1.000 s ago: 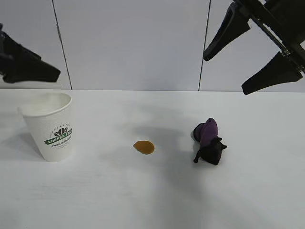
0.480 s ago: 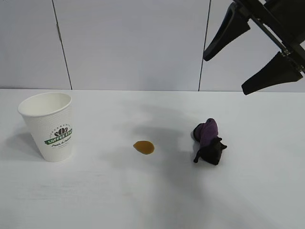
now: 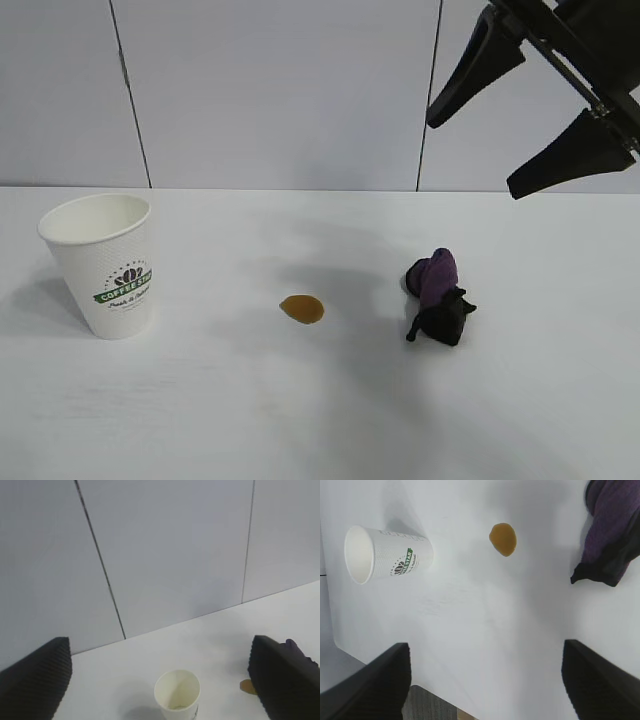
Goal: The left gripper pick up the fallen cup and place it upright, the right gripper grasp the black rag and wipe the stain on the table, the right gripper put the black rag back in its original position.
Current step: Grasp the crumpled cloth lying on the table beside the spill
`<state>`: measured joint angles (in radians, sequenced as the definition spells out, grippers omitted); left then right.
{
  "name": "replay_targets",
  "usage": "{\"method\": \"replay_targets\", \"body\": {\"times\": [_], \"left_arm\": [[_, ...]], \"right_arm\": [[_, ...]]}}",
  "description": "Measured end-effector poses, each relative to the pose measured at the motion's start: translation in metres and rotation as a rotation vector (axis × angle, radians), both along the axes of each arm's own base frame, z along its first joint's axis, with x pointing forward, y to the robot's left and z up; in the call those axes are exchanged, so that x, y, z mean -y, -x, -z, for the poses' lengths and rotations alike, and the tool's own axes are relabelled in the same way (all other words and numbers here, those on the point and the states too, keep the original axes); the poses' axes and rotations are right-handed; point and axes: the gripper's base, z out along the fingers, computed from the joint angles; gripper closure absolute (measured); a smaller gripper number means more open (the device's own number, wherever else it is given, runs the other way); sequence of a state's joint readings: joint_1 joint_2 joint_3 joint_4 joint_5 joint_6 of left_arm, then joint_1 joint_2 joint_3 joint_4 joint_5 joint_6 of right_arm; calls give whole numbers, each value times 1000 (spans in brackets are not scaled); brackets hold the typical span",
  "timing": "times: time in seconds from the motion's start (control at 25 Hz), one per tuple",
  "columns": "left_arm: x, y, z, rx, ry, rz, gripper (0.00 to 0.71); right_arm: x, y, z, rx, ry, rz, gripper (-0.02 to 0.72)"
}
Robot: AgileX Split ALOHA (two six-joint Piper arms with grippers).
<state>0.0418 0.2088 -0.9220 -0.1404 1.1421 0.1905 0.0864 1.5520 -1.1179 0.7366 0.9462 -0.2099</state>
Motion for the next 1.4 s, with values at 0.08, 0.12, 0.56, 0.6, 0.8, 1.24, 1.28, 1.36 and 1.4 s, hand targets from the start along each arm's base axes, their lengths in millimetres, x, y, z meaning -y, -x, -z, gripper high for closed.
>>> {"method": "replay_targets", "body": {"times": [0.08, 0.12, 0.56, 0.6, 0.8, 1.24, 1.28, 1.36, 1.4], "left_arm": [[-4, 10, 10, -77, 10, -58, 20], [-7, 13, 12, -97, 21, -91, 20], [-11, -19, 80, -371, 89, -168, 46], [-11, -22, 89, -401, 88, -170, 46], [-12, -32, 109, -437, 76, -169, 47], [-12, -38, 119, -365, 39, -141, 47], [-11, -35, 118, -345, 39, -140, 47], [-11, -29, 118, -302, 36, -139, 47], [-11, -25, 118, -278, 36, -139, 47]], "right_arm": [[0, 0, 0, 0, 0, 0, 135], [0, 0, 0, 0, 0, 0, 135], [0, 0, 0, 0, 0, 0, 135], [0, 0, 0, 0, 0, 0, 135], [0, 0, 0, 0, 0, 0, 135], [0, 0, 0, 3, 3, -8, 135], [0, 0, 0, 11, 10, -20, 135], [1, 1, 1, 22, 38, -44, 135], [3, 1, 2, 23, 56, -53, 135]]}}
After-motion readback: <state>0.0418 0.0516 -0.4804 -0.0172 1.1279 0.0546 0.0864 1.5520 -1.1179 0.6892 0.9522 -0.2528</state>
